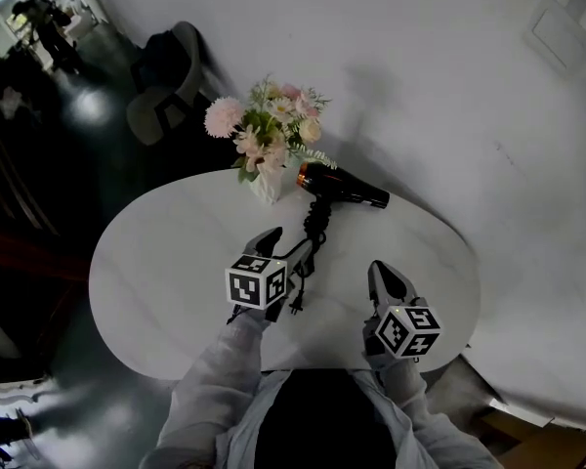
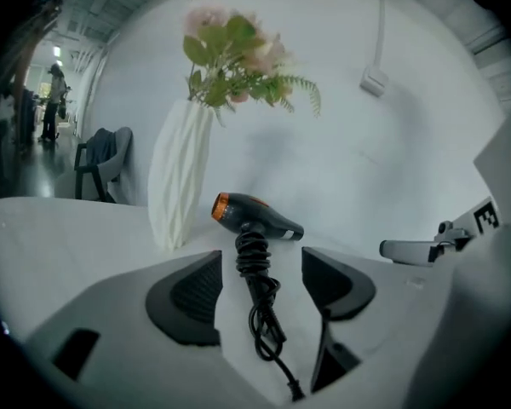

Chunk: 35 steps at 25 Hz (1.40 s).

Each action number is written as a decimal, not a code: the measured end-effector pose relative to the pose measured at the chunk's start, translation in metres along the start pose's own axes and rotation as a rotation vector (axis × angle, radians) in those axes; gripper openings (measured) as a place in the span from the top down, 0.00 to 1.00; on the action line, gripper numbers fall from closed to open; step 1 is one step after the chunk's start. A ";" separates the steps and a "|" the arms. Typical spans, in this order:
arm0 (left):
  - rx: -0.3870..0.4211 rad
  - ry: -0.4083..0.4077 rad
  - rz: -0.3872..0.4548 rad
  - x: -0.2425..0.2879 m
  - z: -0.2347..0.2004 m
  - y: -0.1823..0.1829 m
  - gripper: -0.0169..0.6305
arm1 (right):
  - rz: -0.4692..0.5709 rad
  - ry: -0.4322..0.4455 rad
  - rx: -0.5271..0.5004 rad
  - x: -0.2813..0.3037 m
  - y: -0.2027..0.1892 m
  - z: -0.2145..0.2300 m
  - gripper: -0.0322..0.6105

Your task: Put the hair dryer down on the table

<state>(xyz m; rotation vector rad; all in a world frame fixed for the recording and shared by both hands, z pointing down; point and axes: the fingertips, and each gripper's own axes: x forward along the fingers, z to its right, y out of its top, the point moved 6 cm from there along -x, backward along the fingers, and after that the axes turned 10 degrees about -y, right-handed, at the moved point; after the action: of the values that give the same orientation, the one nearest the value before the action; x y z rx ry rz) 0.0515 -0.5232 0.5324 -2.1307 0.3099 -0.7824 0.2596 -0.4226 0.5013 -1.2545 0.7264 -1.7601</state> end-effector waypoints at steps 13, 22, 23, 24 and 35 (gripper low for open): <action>0.085 0.034 0.165 -0.159 0.047 -0.026 0.77 | 0.073 0.078 -0.103 -0.089 -0.028 -0.085 0.93; 0.078 0.093 0.251 -0.257 0.058 -0.075 0.92 | 0.115 0.067 -0.146 -0.146 -0.068 -0.129 0.93; 0.077 0.104 0.261 -0.267 0.058 -0.082 0.94 | 0.116 0.066 -0.146 -0.152 -0.073 -0.132 0.93; 0.081 0.118 0.267 -0.275 0.058 -0.088 0.96 | 0.118 0.065 -0.146 -0.157 -0.078 -0.136 0.93; 0.178 0.140 0.275 -0.319 0.070 -0.137 0.97 | 0.135 -0.007 -0.186 -0.198 -0.119 -0.150 0.94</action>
<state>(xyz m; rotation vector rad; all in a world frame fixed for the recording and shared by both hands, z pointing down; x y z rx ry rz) -0.1591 -0.2452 0.4703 -1.8231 0.5723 -0.7681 0.1134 -0.1933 0.4579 -1.3016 0.9664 -1.6069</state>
